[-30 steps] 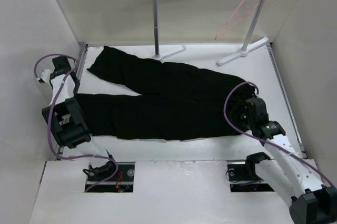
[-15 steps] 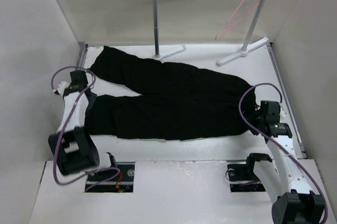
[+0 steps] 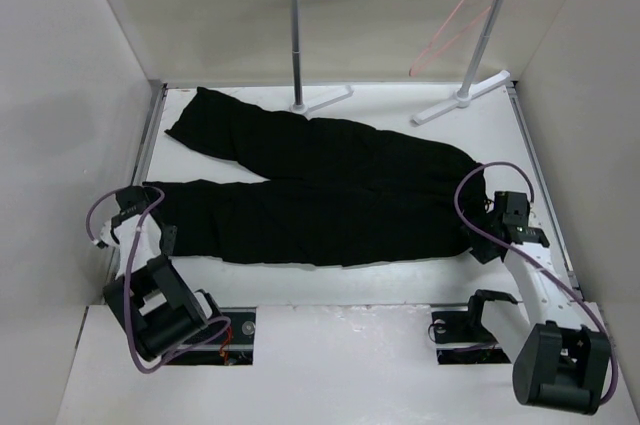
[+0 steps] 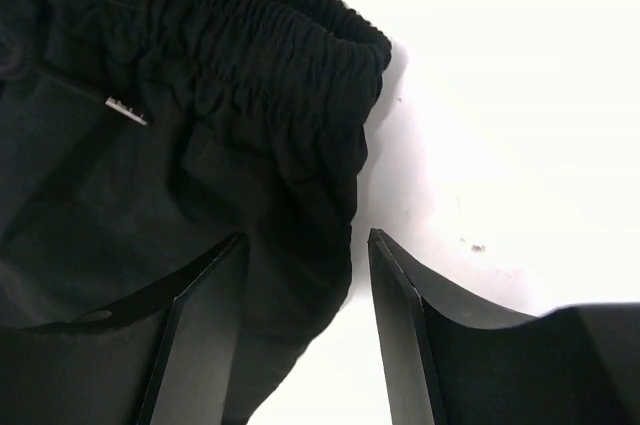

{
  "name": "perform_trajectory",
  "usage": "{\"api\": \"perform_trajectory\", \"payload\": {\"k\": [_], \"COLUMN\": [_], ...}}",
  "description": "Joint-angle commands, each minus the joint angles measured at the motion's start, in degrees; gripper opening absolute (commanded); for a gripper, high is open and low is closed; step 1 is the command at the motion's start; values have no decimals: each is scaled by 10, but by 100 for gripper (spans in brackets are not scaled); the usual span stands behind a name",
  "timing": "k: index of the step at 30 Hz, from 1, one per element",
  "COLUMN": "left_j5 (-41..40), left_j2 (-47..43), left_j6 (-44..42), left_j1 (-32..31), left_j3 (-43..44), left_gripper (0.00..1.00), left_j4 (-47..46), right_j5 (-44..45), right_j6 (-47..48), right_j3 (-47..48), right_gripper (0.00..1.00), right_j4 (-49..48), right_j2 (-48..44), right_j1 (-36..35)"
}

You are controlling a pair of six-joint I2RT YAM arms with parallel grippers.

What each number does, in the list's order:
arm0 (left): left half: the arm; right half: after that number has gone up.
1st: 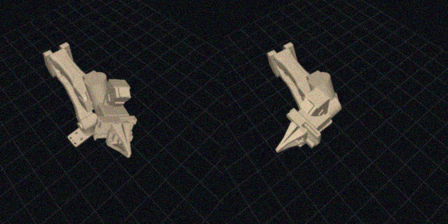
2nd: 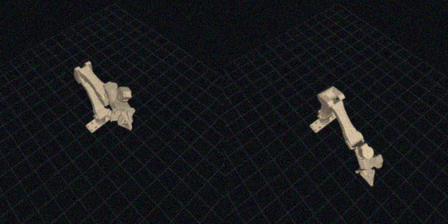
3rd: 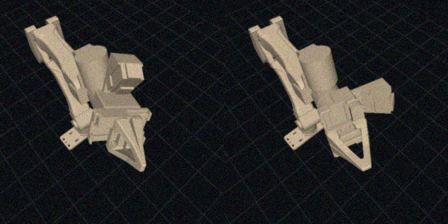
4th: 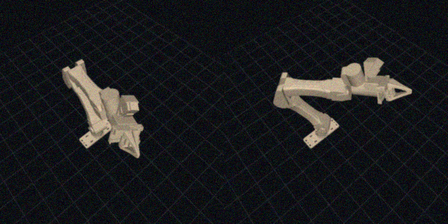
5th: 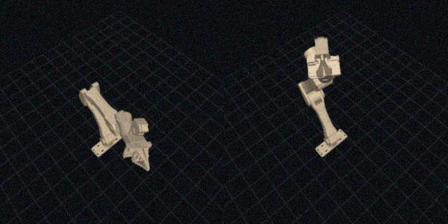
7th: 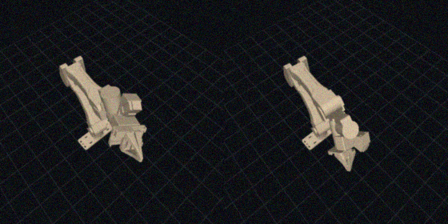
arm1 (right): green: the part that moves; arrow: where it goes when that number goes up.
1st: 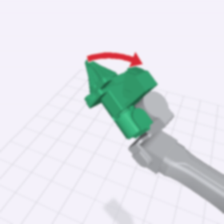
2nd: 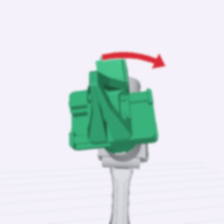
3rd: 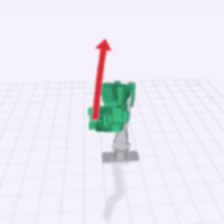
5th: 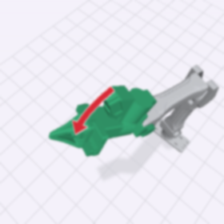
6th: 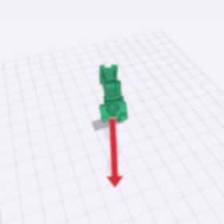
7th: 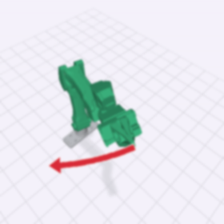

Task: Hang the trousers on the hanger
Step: Fold the trousers at the center of the board.

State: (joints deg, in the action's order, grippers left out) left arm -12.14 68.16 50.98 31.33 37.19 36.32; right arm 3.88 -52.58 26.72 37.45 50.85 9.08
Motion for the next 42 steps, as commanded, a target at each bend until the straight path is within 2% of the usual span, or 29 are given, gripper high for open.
{"api": "perform_trajectory", "payload": {"k": [1, 5, 8, 11, 14, 19, 22, 25, 30, 33, 36, 42], "left_j5": [6, 7, 13, 19, 24, -21, -31, -35, -77, -117, -140, -159], "left_j2": [32, 76, 84, 98, 80, -5, -32, -56, -49, -13, 61, 244], "left_j6": [19, 23, 24, 24, 26, 25, 24, 25, 25, 17, -1, -32], "left_j1": [10, 16, 19, 18, 15, 11, -6, -17, -69, -111, -149, -196], "left_j3": [-10, -19, -23, -9, 15, 63, 91, 125, 236, 313, 396, 569], "left_gripper": [46, 44, 35, 12, 1, 0, 0, 0, 0, 0, 0, 0], "left_j4": [-52, -87, -120, -132, -118, -38, -21, -9, 31, 44, 30, -18], "right_j5": [-1, -9, 2, -1, -11, -3, 2, 10, 26, 29, 25, 5], "right_j6": [-4, -4, -7, -5, -3, -9, 15, 20, 36, 43, 45, 45], "right_j3": [-4, -8, -11, -17, -14, 20, 64, 96, 120, 126, 146, 247], "right_gripper": [57, 51, 39, 18, 6, 3, 3, 3, 2, 2, 2, 2], "right_j4": [-57, -85, -106, -127, -100, 1, 30, 32, 34, 30, 9, -33], "right_j2": [20, 51, 72, 105, 81, -43, -45, -38, -39, -40, -19, 109], "right_j1": [12, 30, 29, 33, 33, 30, 46, 20, -13, -14, -6, 11]}}
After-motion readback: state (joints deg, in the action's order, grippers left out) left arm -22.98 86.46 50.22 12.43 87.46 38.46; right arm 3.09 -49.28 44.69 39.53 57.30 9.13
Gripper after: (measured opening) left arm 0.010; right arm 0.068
